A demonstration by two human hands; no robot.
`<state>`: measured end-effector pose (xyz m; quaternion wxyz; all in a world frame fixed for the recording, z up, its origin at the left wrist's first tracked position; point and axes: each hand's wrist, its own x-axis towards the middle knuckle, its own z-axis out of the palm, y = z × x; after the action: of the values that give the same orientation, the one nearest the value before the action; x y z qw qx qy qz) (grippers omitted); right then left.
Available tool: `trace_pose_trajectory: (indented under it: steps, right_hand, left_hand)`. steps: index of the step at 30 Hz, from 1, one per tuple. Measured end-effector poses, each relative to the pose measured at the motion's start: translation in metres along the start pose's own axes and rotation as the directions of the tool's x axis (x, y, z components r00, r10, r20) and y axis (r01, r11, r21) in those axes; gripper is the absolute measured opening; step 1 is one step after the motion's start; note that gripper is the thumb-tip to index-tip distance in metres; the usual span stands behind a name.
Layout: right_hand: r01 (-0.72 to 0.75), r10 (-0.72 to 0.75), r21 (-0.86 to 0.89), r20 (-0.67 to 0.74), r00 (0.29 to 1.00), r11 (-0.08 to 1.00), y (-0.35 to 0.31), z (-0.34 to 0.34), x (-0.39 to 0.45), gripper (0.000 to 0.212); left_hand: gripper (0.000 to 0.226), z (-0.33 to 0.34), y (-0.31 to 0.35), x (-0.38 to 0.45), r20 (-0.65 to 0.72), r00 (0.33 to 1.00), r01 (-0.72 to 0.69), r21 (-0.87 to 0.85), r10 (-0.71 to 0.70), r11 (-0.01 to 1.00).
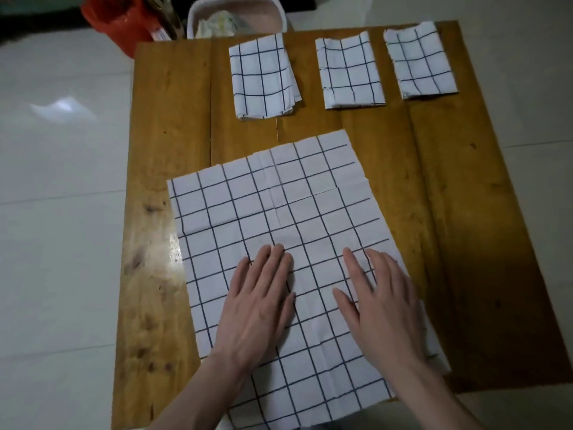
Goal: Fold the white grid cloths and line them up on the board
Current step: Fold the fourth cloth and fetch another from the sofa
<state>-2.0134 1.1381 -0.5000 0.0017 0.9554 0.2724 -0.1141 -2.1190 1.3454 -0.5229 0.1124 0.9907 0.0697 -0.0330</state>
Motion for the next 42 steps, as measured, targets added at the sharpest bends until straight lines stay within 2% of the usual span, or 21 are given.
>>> trace_pose_trajectory:
  steps: [3, 6, 12, 18, 22, 27, 32, 36, 40, 42]
  right_hand:
    - [0.021, -0.019, 0.035, -0.047, 0.999, 0.999, 0.004, 0.004, -0.010, 0.067]
    - [0.116, -0.106, 0.083, -0.114, 0.988, 0.990, 0.009, 0.004, -0.006, 0.058]
    - [0.360, -0.327, 0.150, -0.204, 0.923, 0.921, 0.013, 0.000, 0.029, 0.042]
    - [0.533, -0.460, 0.206, -0.314, 0.830, 0.821, -0.001, 0.001, 0.056, 0.024]
    - [0.540, -0.446, 0.240, -0.353, 0.822, 0.806, -0.006, 0.004, 0.060, 0.013]
    - [0.542, -0.455, 0.244, -0.333, 0.826, 0.804, -0.009, 0.000, 0.057, 0.013]
    - [0.578, -0.500, 0.233, -0.320, 0.805, 0.782, -0.007, -0.008, 0.055, 0.009]
    - [0.586, -0.509, 0.205, -0.329, 0.796, 0.784, -0.003, -0.016, 0.054, 0.012]
    - [0.605, -0.532, 0.144, -0.346, 0.773, 0.783, 0.004, -0.024, 0.055, 0.014]
    - [0.616, -0.552, 0.131, -0.328, 0.767, 0.777, 0.011, -0.030, 0.056, 0.022]
  left_hand:
    - [0.061, -0.002, -0.007, 0.002, 0.008, 0.997, -0.079, -0.020, 0.079, 0.997]
    - [0.061, -0.005, -0.011, 0.001, -0.009, 0.994, -0.108, -0.049, 0.107, 0.993]
    - [0.040, -0.013, -0.018, -0.009, -0.136, 0.991, -0.017, -0.101, 0.003, 0.995]
    - [0.027, -0.009, -0.021, -0.008, -0.161, 0.986, 0.003, -0.185, -0.033, 0.983]
    - [0.021, -0.012, -0.017, -0.004, -0.150, 0.988, -0.006, -0.237, -0.031, 0.972]
    - [0.043, -0.022, -0.012, -0.001, -0.113, 0.988, 0.068, -0.306, -0.107, 0.949]
    - [0.030, -0.021, -0.018, 0.000, -0.160, 0.979, 0.074, -0.308, -0.128, 0.949]
    - [0.017, -0.028, -0.024, -0.001, -0.132, 0.988, 0.041, -0.253, -0.077, 0.967]
    - [0.012, -0.043, -0.023, 0.006, -0.098, 0.995, -0.043, -0.232, 0.021, 0.972]
    - [0.012, -0.054, -0.021, 0.012, -0.109, 0.992, -0.089, -0.231, 0.065, 0.969]
